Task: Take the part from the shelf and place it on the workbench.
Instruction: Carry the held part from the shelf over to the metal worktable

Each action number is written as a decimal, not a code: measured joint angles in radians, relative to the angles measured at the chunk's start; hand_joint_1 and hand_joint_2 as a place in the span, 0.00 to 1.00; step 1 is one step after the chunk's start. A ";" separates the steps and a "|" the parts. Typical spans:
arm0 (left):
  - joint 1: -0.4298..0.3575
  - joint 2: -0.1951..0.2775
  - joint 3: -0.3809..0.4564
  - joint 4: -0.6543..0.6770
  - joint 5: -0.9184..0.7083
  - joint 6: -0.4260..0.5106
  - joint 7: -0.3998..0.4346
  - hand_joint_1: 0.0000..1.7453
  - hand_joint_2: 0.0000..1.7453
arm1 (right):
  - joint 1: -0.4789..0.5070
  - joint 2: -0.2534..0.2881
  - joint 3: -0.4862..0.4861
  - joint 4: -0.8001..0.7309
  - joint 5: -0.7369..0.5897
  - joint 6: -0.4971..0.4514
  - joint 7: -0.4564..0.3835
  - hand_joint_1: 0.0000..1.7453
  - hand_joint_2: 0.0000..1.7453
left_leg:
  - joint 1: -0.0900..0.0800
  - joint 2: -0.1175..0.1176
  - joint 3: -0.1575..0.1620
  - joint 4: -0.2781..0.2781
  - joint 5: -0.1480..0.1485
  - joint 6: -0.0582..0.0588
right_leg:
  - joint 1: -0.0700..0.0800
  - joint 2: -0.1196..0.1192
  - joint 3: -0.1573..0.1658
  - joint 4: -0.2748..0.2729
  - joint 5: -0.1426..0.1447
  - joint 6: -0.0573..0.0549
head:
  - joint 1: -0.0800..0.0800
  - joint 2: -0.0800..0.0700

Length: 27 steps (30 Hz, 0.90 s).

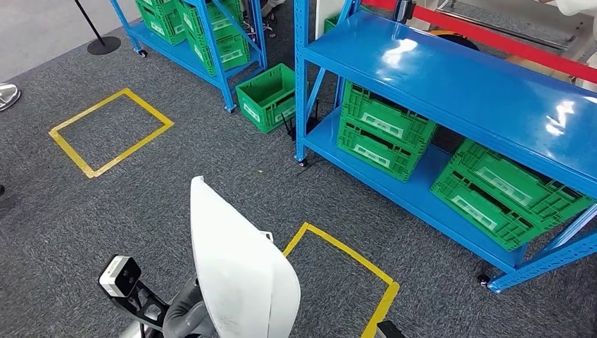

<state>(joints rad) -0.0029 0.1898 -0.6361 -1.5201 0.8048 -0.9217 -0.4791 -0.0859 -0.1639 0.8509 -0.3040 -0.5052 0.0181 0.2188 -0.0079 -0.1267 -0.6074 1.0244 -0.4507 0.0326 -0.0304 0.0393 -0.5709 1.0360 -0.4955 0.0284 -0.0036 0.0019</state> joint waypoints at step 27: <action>0.006 -0.005 0.019 0.000 -0.007 0.007 -0.005 1.00 1.00 | -0.015 0.003 0.024 -0.010 0.006 0.016 0.014 0.00 0.00 | 0.006 0.019 0.018 -0.021 0.007 0.003 | -0.006 -0.001 -0.024 0.037 -0.009 0.024 | 0.003 0.000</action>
<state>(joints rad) 0.0030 0.1852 -0.6167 -1.5197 0.7973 -0.9148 -0.4839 -0.1013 -0.1611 0.8747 -0.3136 -0.4987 0.0338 0.2332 -0.0021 -0.1073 -0.5889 1.0038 -0.4434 0.0361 -0.0364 0.0381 -0.5952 1.0726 -0.5042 0.0520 -0.0011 0.0019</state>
